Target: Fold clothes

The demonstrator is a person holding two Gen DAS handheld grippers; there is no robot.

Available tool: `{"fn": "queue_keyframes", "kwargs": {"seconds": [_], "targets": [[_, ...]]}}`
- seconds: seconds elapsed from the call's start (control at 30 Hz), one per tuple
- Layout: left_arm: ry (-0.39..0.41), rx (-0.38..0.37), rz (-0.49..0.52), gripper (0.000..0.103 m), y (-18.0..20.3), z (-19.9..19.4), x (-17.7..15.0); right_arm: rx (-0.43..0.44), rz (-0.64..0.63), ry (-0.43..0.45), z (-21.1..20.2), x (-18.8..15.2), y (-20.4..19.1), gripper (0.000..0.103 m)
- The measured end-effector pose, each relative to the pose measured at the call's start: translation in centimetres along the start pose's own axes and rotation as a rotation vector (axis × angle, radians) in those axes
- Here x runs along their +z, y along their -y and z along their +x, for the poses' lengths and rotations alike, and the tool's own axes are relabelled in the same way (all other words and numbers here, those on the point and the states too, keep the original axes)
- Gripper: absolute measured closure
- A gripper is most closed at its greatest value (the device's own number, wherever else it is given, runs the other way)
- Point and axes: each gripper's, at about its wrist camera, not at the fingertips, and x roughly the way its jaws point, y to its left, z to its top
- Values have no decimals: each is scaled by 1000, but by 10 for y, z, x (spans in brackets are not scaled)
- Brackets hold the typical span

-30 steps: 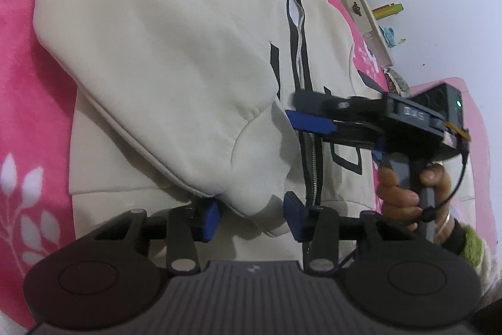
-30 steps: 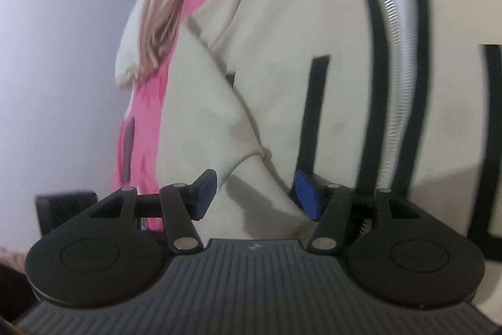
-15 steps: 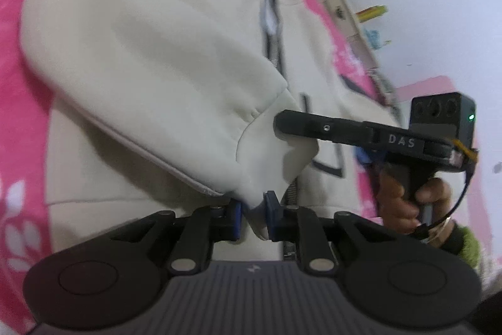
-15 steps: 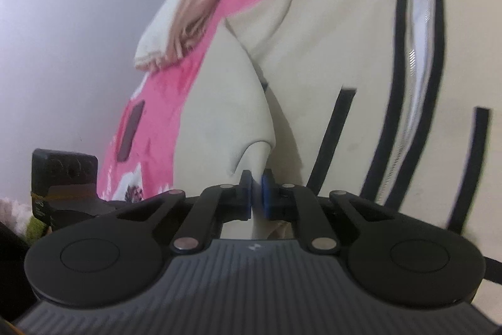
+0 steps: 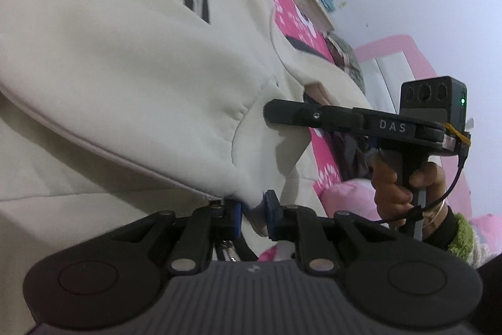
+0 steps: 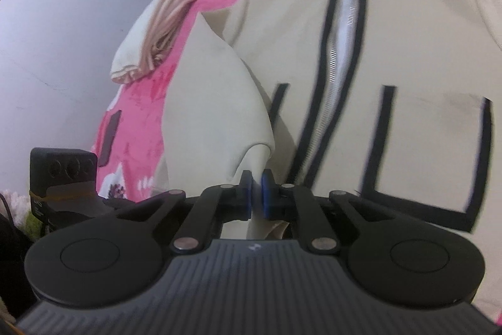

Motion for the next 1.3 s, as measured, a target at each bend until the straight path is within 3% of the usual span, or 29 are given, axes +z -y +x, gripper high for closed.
{"fn": "queue_keyframes", "kwargs": {"seconds": [0.7, 1.13, 1.23, 1.3], "targets": [[-151, -3, 19, 88, 9, 75, -5, -190, 5, -38, -12, -29, 43, 98], [-153, 43, 74, 86, 10, 87, -13, -283, -48, -65, 7, -46, 48, 95], [-154, 33, 53, 77, 10, 82, -12, -314, -74, -74, 7, -46, 44, 90], [-143, 20, 53, 66, 10, 74, -13, -335, -64, -80, 4, -44, 43, 72]]}}
